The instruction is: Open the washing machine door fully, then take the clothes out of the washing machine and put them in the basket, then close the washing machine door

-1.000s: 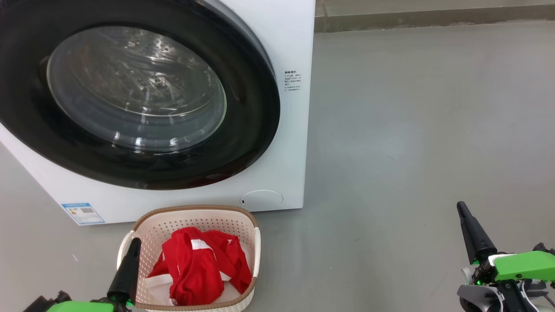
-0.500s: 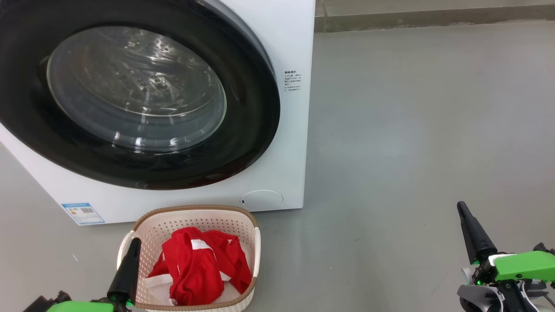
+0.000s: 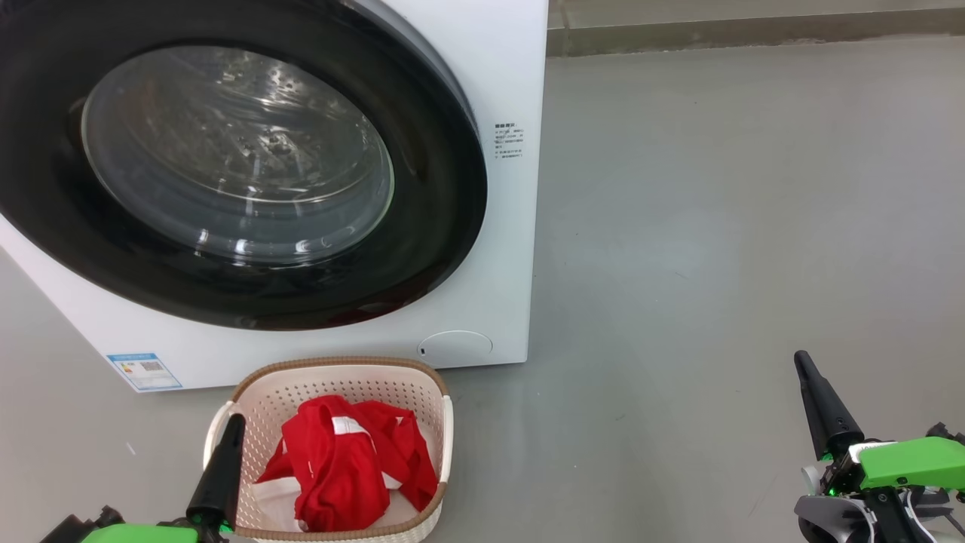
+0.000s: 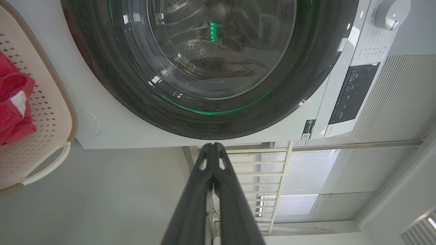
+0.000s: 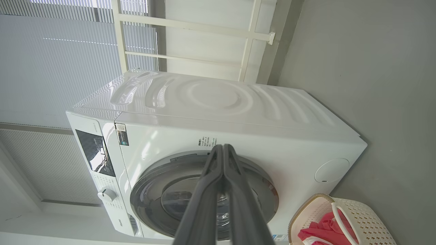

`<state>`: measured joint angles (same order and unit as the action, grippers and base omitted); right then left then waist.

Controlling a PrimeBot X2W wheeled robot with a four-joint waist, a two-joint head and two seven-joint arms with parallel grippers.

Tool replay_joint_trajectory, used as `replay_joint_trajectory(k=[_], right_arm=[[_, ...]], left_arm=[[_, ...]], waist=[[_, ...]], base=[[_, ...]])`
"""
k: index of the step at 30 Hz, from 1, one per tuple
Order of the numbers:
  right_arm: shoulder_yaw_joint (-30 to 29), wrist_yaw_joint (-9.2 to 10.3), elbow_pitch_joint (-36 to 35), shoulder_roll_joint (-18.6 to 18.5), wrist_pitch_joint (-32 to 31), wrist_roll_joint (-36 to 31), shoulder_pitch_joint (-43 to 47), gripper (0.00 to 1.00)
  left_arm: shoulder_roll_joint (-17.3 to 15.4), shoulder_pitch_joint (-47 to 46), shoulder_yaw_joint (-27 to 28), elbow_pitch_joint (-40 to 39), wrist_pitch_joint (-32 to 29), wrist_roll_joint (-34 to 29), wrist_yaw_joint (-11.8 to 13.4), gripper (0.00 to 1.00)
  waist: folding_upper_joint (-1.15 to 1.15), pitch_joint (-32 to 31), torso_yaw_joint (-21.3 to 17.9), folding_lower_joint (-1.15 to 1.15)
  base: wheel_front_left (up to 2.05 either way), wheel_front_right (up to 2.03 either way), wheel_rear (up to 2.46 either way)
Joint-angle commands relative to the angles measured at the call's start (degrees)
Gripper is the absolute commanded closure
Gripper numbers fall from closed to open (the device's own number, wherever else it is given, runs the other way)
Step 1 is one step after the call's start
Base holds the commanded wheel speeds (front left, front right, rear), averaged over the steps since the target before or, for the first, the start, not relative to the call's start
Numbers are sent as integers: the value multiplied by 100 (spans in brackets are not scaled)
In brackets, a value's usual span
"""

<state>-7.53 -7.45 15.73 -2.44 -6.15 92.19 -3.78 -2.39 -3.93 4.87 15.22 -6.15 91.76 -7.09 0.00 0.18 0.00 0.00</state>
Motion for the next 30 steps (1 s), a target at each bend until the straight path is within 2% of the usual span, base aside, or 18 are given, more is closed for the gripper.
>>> replay_joint_trajectory(k=[1,30], right_arm=[[97,-3,-170,-45,-37,-6,-240,100],[96,-3,-170,-44,-38,-7,-241,100]], left_arm=[[-49,-225,164,-119,-33,41,-40,100],[-49,-225,164,-119,-33,41,-40,100]], waist=[[0,0,0,0],[0,0,0,0]], base=[[0,0,0],[0,0,0]])
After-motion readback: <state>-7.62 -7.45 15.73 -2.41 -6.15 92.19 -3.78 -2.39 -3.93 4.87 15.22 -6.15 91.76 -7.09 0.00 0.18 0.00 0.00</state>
